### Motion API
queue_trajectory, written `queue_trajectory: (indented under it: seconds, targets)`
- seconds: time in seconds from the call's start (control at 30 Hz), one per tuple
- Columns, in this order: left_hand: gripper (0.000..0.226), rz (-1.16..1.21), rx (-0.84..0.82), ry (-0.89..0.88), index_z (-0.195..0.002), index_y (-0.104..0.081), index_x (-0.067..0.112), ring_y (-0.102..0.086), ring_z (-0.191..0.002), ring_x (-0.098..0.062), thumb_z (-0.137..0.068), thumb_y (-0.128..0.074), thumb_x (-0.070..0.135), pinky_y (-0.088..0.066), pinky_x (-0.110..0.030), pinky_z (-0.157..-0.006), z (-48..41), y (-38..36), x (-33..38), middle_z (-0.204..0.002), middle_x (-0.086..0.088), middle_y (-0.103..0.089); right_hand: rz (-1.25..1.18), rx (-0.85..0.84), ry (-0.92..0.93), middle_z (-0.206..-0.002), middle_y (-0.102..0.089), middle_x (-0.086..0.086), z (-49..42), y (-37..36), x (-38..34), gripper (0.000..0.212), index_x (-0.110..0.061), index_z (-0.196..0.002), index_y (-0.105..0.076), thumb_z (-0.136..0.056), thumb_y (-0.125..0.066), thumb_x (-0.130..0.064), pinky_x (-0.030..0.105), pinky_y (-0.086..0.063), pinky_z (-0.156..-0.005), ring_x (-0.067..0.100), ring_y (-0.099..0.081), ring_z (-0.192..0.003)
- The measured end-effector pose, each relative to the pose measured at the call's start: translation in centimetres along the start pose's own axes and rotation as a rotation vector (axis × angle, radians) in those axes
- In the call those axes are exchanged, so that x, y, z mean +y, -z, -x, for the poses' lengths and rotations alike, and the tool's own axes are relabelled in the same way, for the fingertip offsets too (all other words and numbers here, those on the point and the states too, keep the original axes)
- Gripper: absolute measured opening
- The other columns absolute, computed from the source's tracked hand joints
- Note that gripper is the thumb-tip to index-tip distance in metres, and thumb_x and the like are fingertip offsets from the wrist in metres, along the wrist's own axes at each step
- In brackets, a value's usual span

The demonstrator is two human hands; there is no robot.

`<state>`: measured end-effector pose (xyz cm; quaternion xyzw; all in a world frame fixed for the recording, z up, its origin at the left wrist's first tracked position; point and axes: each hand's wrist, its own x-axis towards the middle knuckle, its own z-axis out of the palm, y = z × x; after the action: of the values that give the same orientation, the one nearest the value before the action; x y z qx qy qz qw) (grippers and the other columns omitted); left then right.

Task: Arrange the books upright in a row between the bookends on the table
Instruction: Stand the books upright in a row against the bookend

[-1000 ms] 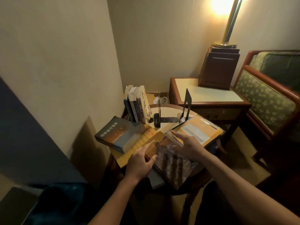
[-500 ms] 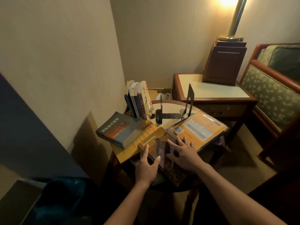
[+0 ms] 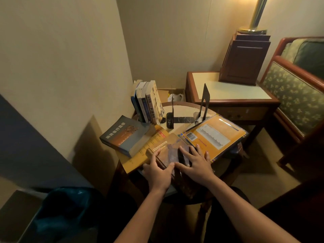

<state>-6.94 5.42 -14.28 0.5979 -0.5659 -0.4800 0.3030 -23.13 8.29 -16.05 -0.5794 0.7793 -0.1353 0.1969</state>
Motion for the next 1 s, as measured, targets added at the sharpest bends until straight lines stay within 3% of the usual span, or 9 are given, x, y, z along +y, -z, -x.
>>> queue_trajectory:
  seconds: [0.1, 0.2, 0.33, 0.47, 0.57, 0.7, 0.8, 0.9, 1.0]
  targets:
    - [0.055, 0.082, -0.001, -0.034, -0.129, -0.051, 0.04, -0.049, -0.116, -0.025, -0.083, -0.079, 0.028, -0.048, -0.017, -0.065, -0.8, 0.0, 0.3, -0.13, -0.006, -0.037, -0.075, -0.012, 0.003, -0.168, -0.008, 0.002, -0.2, 0.3, 0.2, 0.074, -0.055, -0.152, -0.018, -0.085, -0.034, -0.082, 0.049, 0.02, -0.116, 0.019, 0.013, -0.154]
    - [0.055, 0.065, -0.042, -0.08, -0.13, -0.049, 0.042, -0.056, -0.115, -0.022, -0.084, -0.078, 0.033, -0.045, -0.013, -0.059, -2.3, 0.6, 0.0, -0.131, -0.002, -0.048, -0.081, -0.015, 0.025, -0.168, -0.008, 0.003, -0.2, 0.3, 0.6, 0.07, -0.056, -0.151, -0.02, -0.087, -0.038, -0.079, 0.051, 0.019, -0.117, 0.018, 0.012, -0.154]
    - [0.052, 0.023, -0.096, -0.146, -0.134, -0.048, 0.045, -0.057, -0.115, -0.019, -0.09, -0.072, 0.034, -0.047, -0.014, -0.068, -3.6, 1.6, 0.0, -0.134, -0.004, -0.053, -0.081, -0.014, 0.031, -0.168, -0.011, 0.003, -0.1, 0.5, 0.5, 0.067, -0.058, -0.149, -0.023, -0.088, -0.039, -0.079, 0.051, 0.02, -0.117, 0.018, 0.01, -0.154]
    - [0.052, -0.029, -0.078, -0.27, -0.138, -0.046, 0.048, -0.053, -0.121, -0.019, -0.092, -0.068, 0.035, -0.054, -0.03, -0.09, -3.5, 2.5, 1.0, -0.136, -0.003, -0.051, -0.102, 0.072, 0.029, -0.166, -0.02, 0.001, 0.4, 1.4, -0.5, 0.07, -0.056, -0.15, -0.025, -0.086, -0.034, -0.083, 0.059, 0.021, -0.115, 0.02, 0.001, -0.155]
    - [0.052, -0.067, -0.016, -0.405, -0.138, -0.047, 0.049, -0.053, -0.117, -0.015, -0.094, -0.066, 0.031, -0.055, -0.037, -0.093, -2.6, 3.7, 2.4, -0.13, 0.001, -0.051, -0.134, 0.174, 0.072, -0.165, -0.024, 0.001, 1.1, 2.1, -1.6, 0.075, -0.054, -0.152, -0.021, -0.085, -0.032, -0.085, 0.058, 0.018, -0.118, 0.021, -0.008, -0.155]
    - [0.058, -0.129, 0.075, -0.604, -0.145, -0.042, 0.047, -0.05, -0.105, 0.0, -0.096, -0.065, 0.026, -0.048, -0.013, -0.084, -1.1, 5.6, 4.7, -0.125, 0.002, -0.042, -0.32, 0.287, 0.184, -0.16, -0.035, -0.004, 1.3, 3.0, -3.4, 0.08, -0.048, -0.156, -0.017, -0.087, -0.046, -0.077, 0.059, -0.012, -0.122, 0.023, -0.031, -0.147]
    - [0.065, -0.21, 0.163, -0.801, -0.152, -0.036, 0.04, -0.049, -0.119, -0.006, -0.096, -0.064, 0.021, -0.049, -0.01, -0.088, -0.8, 6.0, 4.5, -0.135, -0.002, -0.04, -0.364, 0.413, 0.219, -0.149, -0.05, -0.007, 1.2, 3.0, -4.6, 0.081, -0.049, -0.156, -0.014, -0.087, -0.046, -0.076, 0.052, -0.046, -0.1, 0.024, -0.048, -0.125]
    - [0.075, -0.202, 0.185, -0.807, -0.157, -0.021, 0.037, -0.043, -0.128, -0.007, -0.097, -0.062, 0.021, -0.05, -0.013, -0.092, -0.5, 5.6, 3.1, -0.14, -0.006, -0.036, -0.452, 0.433, 0.22, -0.146, -0.053, -0.005, 1.1, 2.7, -5.2, 0.079, -0.048, -0.156, -0.014, -0.087, -0.045, -0.071, 0.051, -0.05, -0.096, 0.023, -0.05, -0.125]
    - [0.086, -0.128, 0.18, -0.762, -0.159, -0.007, 0.034, -0.04, -0.134, -0.007, -0.096, -0.064, 0.021, -0.044, -0.006, -0.093, 0.0, 5.4, 2.8, -0.146, -0.006, -0.034, -0.539, 0.413, 0.237, -0.148, -0.049, -0.005, 1.4, 2.7, -6.0, 0.077, -0.051, -0.155, -0.014, -0.088, -0.043, -0.073, 0.051, -0.051, -0.098, 0.022, -0.05, -0.127]
